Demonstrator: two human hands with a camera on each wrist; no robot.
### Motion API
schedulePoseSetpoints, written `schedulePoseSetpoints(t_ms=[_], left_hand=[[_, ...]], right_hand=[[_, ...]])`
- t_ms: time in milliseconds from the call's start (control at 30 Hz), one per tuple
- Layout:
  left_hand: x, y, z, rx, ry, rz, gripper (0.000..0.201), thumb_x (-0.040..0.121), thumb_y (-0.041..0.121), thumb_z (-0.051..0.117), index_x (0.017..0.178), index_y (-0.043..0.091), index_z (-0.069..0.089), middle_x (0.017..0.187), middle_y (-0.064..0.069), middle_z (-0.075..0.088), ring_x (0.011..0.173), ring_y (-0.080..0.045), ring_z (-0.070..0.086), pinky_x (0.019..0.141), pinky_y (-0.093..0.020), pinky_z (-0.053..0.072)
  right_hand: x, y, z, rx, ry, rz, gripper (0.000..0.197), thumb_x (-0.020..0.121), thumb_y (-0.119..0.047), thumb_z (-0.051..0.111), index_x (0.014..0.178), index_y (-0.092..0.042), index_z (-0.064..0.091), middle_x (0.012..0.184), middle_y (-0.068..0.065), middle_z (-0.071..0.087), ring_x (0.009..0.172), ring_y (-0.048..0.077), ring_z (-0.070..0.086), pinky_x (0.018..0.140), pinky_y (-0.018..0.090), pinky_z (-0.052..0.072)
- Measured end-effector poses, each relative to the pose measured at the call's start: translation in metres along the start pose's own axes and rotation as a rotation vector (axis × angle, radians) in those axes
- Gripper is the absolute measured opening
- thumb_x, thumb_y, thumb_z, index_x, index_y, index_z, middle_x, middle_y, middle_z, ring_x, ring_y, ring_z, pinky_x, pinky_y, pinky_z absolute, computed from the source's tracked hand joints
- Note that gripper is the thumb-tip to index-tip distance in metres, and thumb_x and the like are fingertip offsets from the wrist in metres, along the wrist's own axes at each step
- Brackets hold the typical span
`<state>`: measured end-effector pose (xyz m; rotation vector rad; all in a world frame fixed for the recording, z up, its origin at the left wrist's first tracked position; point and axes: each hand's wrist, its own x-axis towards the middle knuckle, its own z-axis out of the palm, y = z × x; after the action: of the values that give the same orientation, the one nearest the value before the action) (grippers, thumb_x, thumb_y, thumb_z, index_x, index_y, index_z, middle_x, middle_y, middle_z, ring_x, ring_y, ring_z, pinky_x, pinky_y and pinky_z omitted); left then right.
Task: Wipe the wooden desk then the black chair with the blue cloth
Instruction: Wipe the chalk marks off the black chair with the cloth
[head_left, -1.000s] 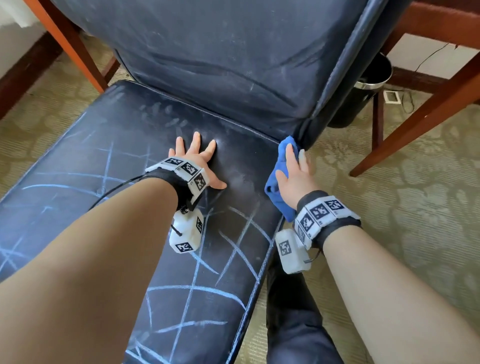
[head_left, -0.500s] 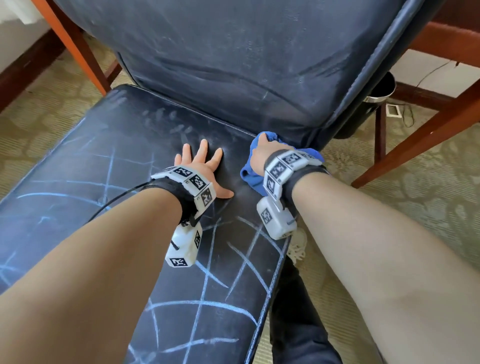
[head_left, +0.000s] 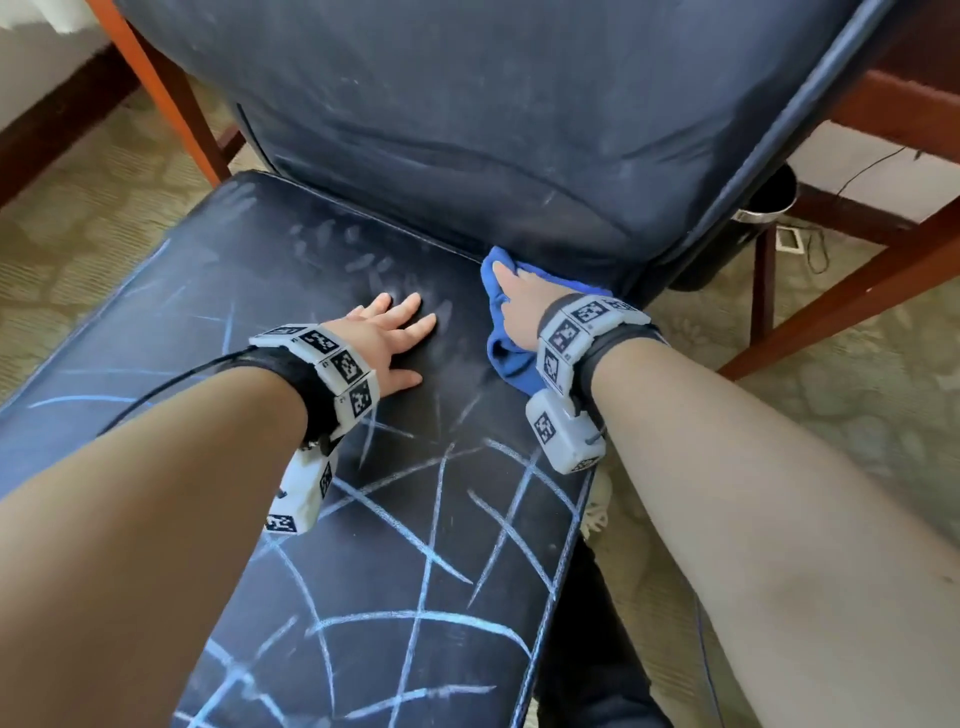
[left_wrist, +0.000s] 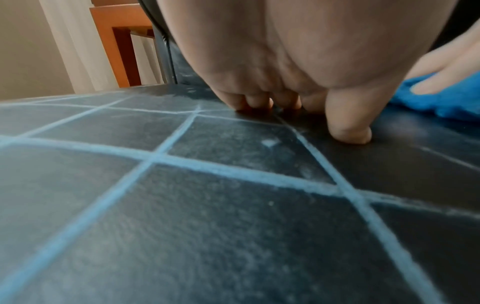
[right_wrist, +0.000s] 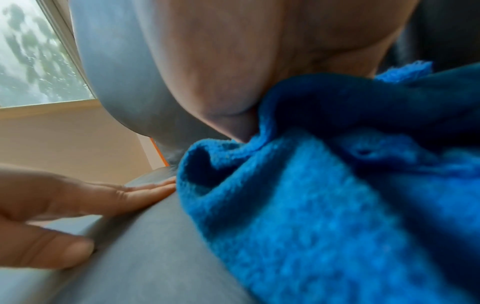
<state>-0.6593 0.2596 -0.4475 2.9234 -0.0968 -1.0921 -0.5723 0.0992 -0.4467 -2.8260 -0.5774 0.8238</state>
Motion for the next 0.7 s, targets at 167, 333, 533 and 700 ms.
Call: schedulePoseSetpoints(t_ms=[167, 333, 533, 700], left_hand=[[0.000, 0.009, -0.002, 0.105, -0.025, 0.006, 0.071, 0.099, 0.042, 0.038, 0.150, 0.025, -0.008, 0.157, -0.002, -0.016, 0.145, -0.028, -0.008, 0.118, -0.040, 0.005], [0.000, 0.015, 0.001, 0.171, -0.054, 0.019, 0.073, 0.098, 0.042, 0.041, 0.149, 0.028, -0.010, 0.157, -0.001, -0.019, 0.144, -0.029, -0.010, 0.116, -0.041, 0.008], [-0.005, 0.022, -0.002, 0.252, -0.120, 0.051, 0.072, 0.099, 0.040, 0.040, 0.149, 0.029, -0.012, 0.155, -0.001, -0.022, 0.144, -0.029, -0.013, 0.116, -0.042, 0.007], [-0.005, 0.022, -0.004, 0.248, -0.119, 0.063, 0.072, 0.099, 0.040, 0.040, 0.149, 0.031, -0.011, 0.155, -0.004, -0.024, 0.144, -0.029, -0.014, 0.117, -0.041, 0.005]], right_hand=[[-0.032, 0.040, 0.011, -0.003, -0.050, 0.145, 0.059, 0.097, -0.015, 0.034, 0.150, -0.016, 0.009, 0.150, 0.018, 0.027, 0.135, 0.035, 0.032, 0.110, 0.044, 0.028], [-0.069, 0.043, 0.027, -0.042, -0.008, 0.206, 0.060, 0.096, -0.015, 0.035, 0.150, -0.016, 0.009, 0.147, 0.019, 0.031, 0.130, 0.036, 0.037, 0.104, 0.045, 0.034], [-0.091, 0.035, 0.042, -0.167, -0.042, 0.261, 0.055, 0.096, -0.011, 0.034, 0.147, -0.009, 0.012, 0.151, 0.012, 0.019, 0.133, 0.027, 0.031, 0.102, 0.036, 0.033], [-0.083, 0.030, 0.045, -0.184, -0.024, 0.310, 0.061, 0.096, -0.012, 0.038, 0.146, -0.010, 0.004, 0.151, 0.013, 0.019, 0.134, 0.025, 0.028, 0.099, 0.035, 0.035]])
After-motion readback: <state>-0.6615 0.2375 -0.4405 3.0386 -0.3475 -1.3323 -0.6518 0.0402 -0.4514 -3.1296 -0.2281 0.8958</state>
